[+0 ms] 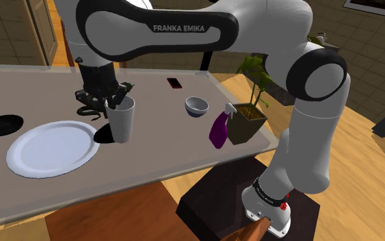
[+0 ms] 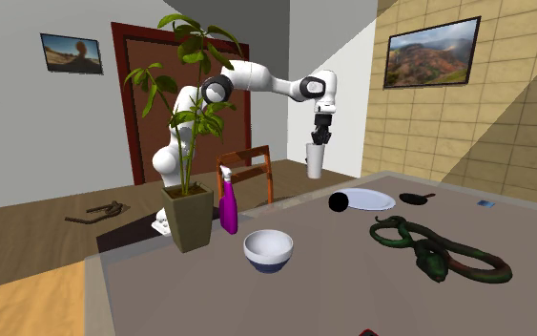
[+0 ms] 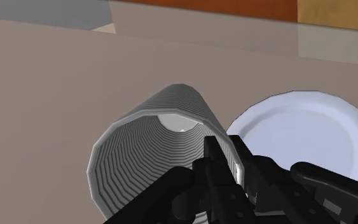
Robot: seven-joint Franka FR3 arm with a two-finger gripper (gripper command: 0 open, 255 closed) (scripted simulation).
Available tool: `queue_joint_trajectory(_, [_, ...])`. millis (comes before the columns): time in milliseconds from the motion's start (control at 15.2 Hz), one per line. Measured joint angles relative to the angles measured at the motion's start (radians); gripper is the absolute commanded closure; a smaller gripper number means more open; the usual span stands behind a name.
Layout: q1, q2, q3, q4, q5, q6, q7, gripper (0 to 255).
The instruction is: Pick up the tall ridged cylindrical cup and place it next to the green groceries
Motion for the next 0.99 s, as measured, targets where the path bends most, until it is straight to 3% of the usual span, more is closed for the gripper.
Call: queue_joint_trajectory(990, [-0.008,0.016,-0.005,-0.180,-0.009,0.195,0.016,255])
